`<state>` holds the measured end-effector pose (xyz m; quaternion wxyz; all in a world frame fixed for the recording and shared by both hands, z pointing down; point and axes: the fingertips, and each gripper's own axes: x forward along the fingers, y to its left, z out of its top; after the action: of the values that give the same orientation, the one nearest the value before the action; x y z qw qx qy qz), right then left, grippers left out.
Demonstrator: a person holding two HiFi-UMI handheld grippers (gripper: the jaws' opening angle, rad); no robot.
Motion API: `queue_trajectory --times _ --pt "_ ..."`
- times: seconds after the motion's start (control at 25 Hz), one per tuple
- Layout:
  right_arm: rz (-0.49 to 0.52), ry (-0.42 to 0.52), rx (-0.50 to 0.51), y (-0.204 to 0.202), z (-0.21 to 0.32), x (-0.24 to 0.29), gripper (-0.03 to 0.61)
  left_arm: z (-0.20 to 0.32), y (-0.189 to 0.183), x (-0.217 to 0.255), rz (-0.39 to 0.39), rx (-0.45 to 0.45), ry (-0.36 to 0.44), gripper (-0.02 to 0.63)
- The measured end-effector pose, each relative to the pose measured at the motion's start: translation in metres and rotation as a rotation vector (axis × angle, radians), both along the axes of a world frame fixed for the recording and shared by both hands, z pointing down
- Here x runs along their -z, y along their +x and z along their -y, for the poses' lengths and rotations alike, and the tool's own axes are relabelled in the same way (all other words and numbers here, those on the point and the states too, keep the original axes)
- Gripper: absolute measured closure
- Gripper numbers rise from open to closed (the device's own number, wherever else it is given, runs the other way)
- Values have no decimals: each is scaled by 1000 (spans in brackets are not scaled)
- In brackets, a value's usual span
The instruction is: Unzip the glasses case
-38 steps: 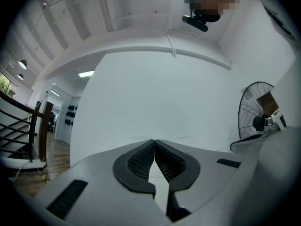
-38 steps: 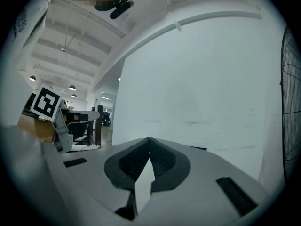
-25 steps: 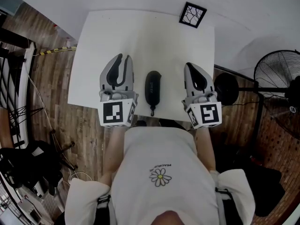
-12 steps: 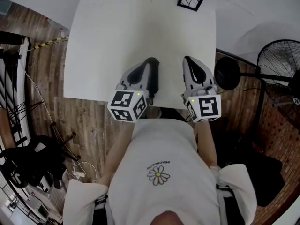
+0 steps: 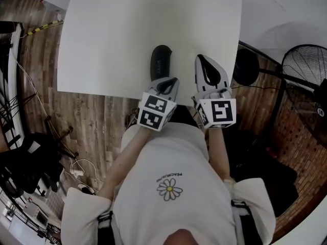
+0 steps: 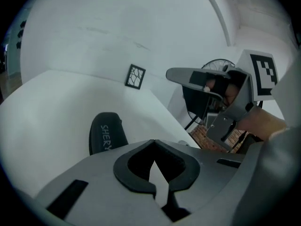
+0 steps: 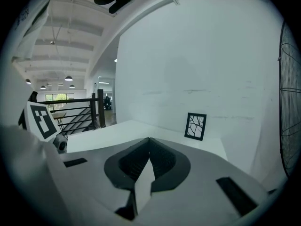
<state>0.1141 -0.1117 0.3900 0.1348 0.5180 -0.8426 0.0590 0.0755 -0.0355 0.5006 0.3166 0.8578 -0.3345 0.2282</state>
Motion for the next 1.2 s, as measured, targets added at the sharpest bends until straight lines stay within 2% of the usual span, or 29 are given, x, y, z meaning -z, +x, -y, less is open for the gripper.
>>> queue_trajectory --times 0.2,0.4,0.52,0.6,0.72,0.76,0.88,1.0,1.2 --pt "-4 -32 6 -5 1 -12 572 -7 -13 -17 -9 26 -78 600" --pt "-7 -44 29 -15 1 -15 572 -13 -16 -18 81 -17 -48 600" --pt "-12 -47 46 -23 4 -17 572 -13 -24 -17 117 -9 -52 600" --pt "-17 -49 60 -29 6 -20 572 -16 -28 -19 90 12 -94 600" --pt "-19 -52 70 -36 9 -22 572 -27 -25 -28 -14 57 -207 600" --pt "-18 -52 72 -37 10 -22 572 -29 -25 -30 -24 66 -219 600" --pt "-12 -59 69 -37 10 -25 572 -31 -27 -34 15 62 -202 600" --pt "-14 -64 83 -40 8 -29 572 -41 -24 -40 7 66 -265 600" --pt "-12 -72 96 -43 6 -32 572 -42 -36 -49 11 133 -277 600"
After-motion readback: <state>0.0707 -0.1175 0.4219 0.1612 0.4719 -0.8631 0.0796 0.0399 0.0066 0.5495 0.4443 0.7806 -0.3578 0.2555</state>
